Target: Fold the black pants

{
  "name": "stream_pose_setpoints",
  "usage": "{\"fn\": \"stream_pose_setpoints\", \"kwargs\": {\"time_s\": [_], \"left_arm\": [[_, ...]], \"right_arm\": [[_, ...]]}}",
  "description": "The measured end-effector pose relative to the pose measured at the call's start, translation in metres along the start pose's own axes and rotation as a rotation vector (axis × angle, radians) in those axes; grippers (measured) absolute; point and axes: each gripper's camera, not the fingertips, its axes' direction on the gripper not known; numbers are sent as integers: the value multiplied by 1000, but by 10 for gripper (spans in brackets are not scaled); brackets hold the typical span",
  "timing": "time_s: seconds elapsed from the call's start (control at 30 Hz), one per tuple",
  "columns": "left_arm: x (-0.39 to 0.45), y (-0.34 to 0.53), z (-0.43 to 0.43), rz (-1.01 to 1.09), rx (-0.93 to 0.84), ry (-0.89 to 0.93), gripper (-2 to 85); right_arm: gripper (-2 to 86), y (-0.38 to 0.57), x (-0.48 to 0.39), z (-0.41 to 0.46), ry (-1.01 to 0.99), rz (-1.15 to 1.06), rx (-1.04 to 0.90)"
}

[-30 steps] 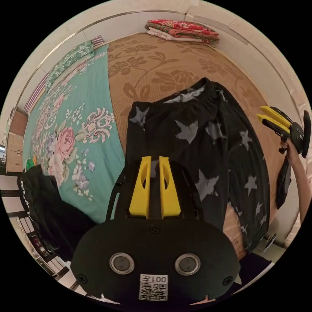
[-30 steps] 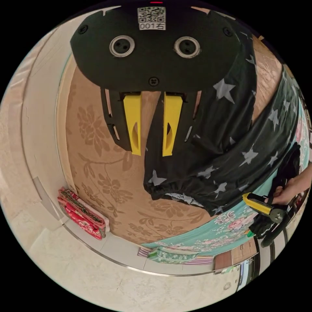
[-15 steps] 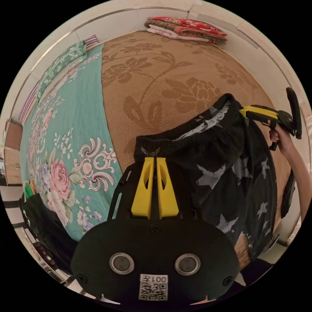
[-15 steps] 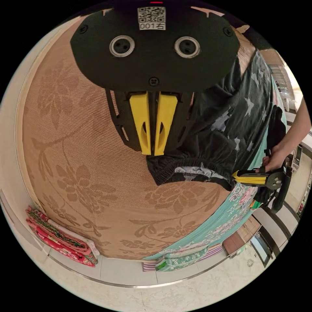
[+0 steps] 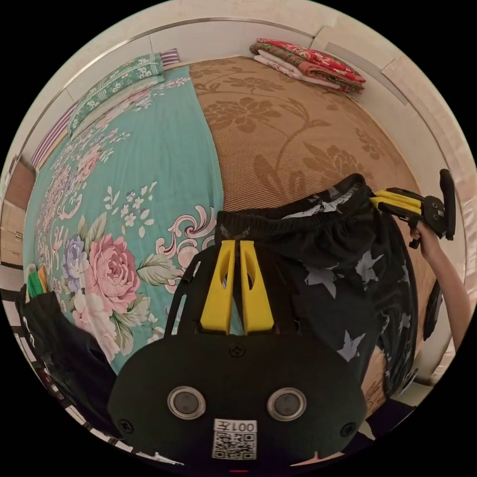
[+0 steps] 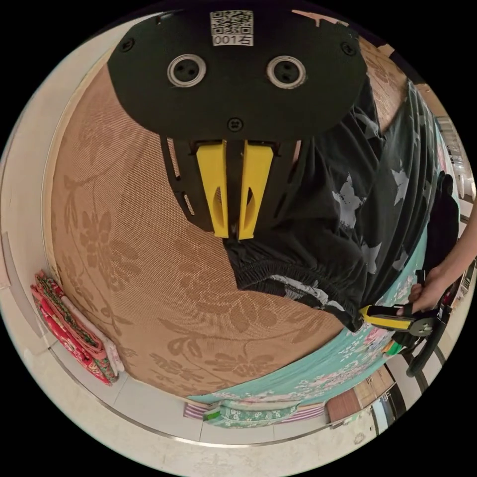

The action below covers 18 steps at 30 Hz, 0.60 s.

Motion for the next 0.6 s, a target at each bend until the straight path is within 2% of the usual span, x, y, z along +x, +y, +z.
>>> {"fn": "stream_pose_setpoints", "kwargs": {"time_s": [0.2,0.33,0.4,0.5,0.6], "left_arm": [[21,30,-6,-30,109,38,34],[53,75,-17,9,122,-60,18],[76,103,-19,38,101,-39,8],[131,159,-22,158,65,82,-2],[205,224,-21,292,-3,308,-4]], "right_arm": [[34,49,36,-37,172,1,83],[42,100,52,-60,31,4,47],[48,147,57,-80,-35,46,32],[56,214,59,-103,-110,90,-39],[63,282,59,-123,-123,146,-143]]}}
